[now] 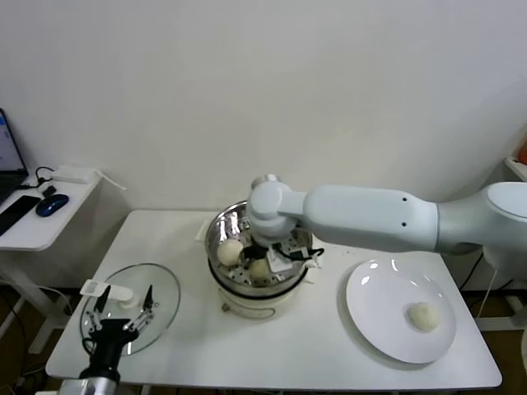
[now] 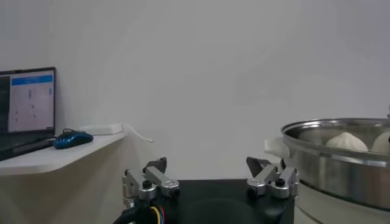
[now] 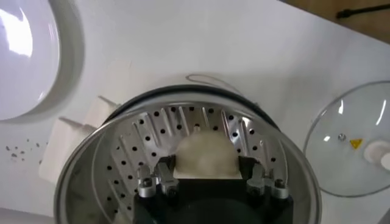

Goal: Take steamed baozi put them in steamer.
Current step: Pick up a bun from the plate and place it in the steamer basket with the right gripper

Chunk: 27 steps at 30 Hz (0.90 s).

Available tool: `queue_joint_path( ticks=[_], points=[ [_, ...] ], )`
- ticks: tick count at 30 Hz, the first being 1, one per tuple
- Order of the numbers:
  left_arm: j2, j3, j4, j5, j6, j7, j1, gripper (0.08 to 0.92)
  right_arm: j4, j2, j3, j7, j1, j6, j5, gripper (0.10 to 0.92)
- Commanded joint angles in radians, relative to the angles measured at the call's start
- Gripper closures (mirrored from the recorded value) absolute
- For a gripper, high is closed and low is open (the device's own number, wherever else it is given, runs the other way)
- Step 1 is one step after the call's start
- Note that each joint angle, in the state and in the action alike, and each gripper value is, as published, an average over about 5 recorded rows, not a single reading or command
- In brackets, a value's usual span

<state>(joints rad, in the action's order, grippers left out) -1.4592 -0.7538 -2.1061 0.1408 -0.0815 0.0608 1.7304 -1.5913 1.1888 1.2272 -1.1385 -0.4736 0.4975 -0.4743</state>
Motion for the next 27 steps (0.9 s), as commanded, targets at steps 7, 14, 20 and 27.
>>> queue_joint_path(
  ticks=[7, 14, 20, 27],
  points=[
    [-0.003, 0.002, 0.003, -0.002, 0.001, 0.0, -0.003, 0.177, 0.008, 0.01, 0.011, -0.005, 0.025, 0.002, 0.003, 0.347],
    [-0.003, 0.004, 0.006, -0.004, 0.002, 0.0, -0.006, 0.177, 0.017, 0.008, 0.01, -0.003, 0.033, 0.004, 0.002, 0.347],
    [-0.003, 0.005, 0.006, -0.004, 0.004, 0.0, -0.009, 0.177, 0.02, 0.015, 0.006, -0.001, 0.033, 0.009, 0.002, 0.314],
    [-0.003, 0.004, 0.006, -0.004, 0.003, 0.0, -0.006, 0.177, 0.028, 0.016, -0.003, -0.002, 0.027, 0.024, 0.018, 0.207]
  ],
)
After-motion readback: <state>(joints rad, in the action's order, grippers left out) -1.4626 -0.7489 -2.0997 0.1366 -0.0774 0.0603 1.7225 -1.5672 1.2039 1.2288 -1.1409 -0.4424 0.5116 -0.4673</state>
